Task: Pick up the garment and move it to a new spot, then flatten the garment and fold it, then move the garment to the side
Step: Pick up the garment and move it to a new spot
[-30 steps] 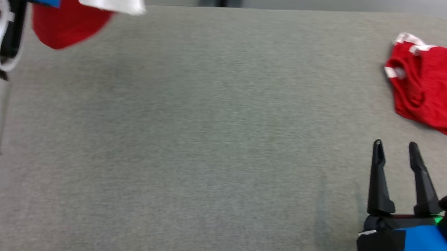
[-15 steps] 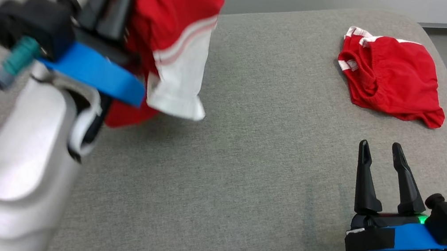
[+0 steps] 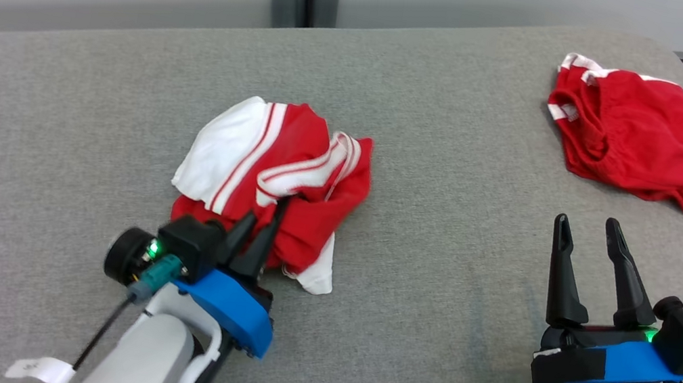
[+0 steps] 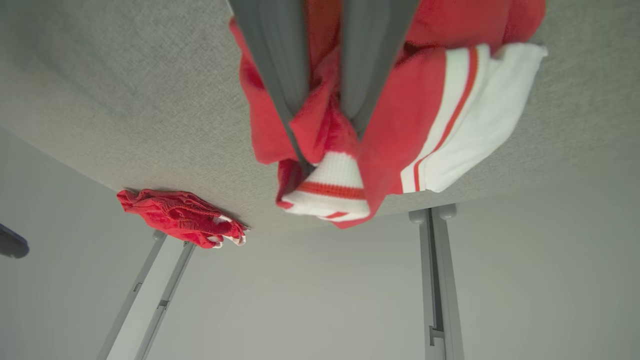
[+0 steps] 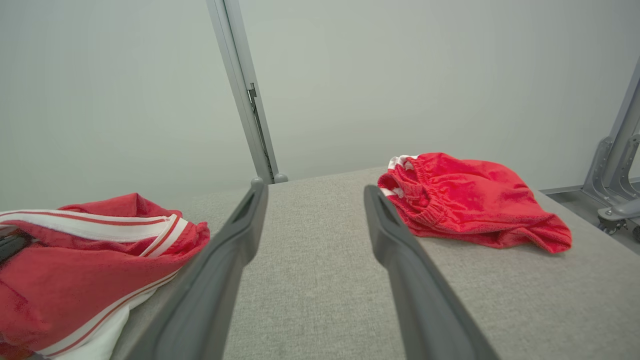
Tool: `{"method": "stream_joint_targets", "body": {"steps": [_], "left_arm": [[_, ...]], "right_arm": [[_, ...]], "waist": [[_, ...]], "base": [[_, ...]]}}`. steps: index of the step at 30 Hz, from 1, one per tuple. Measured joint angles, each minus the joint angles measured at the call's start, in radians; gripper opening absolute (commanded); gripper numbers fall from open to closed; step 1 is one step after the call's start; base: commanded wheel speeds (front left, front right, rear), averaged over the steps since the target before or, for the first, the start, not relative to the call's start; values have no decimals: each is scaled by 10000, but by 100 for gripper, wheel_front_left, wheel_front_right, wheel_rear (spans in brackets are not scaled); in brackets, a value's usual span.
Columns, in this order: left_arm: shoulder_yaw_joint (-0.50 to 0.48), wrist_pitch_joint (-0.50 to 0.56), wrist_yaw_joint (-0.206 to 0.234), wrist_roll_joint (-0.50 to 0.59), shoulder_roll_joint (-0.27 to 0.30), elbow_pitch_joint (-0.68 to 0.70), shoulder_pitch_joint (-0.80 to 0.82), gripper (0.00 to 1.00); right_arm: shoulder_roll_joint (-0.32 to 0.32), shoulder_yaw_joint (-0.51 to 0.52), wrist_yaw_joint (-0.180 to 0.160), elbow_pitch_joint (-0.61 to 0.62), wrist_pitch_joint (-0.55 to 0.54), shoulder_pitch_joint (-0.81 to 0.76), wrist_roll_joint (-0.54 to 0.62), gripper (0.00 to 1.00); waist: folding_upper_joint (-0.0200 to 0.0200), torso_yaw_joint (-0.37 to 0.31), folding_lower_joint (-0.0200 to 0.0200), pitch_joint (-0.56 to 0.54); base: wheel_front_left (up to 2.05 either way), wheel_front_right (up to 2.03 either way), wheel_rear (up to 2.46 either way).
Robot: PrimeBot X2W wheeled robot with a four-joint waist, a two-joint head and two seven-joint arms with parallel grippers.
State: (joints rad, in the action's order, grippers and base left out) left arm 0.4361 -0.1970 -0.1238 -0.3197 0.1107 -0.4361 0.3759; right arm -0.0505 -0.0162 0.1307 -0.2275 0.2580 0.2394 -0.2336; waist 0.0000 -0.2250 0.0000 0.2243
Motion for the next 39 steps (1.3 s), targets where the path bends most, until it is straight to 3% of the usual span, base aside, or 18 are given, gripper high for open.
{"method": "stream_joint_targets", "body": {"steps": [1,2,3,7,12,24,39], "left_arm": [[111,-33,-2,-48,-44,-84,-83,10],[217,-92,-2,-56,-94,-142,-107,78],[265,-163,-2,-56,-136,-159,-105,100],[173,-447,23,-67,-203,79,-30,100],[-320,-606,360,-65,-130,765,70,100],[-2412,-648,1060,-307,857,1793,-1016,100],[-3580,-648,1241,-100,625,1975,-2516,100]], "right_arm": [[2,17,0,8,-2,-6,31,100],[2,27,0,6,-12,-19,42,100],[2,33,0,10,-21,-32,58,100],[2,46,0,12,-73,-138,123,100],[4,113,0,46,-167,-224,207,100],[8,326,0,226,-412,-592,401,100],[6,589,0,439,-717,-1048,500,100]], "waist": [[0,50,0,-10],[0,112,0,-31],[0,167,0,-54],[0,452,0,-213],[0,847,0,-452],[0,1673,0,-963],[0,2501,0,-1257]], "base": [[0,0,0],[0,0,0],[0,0,0],[0,0,0],[0,0,0],[0,0,0],[0,0,0]]}}
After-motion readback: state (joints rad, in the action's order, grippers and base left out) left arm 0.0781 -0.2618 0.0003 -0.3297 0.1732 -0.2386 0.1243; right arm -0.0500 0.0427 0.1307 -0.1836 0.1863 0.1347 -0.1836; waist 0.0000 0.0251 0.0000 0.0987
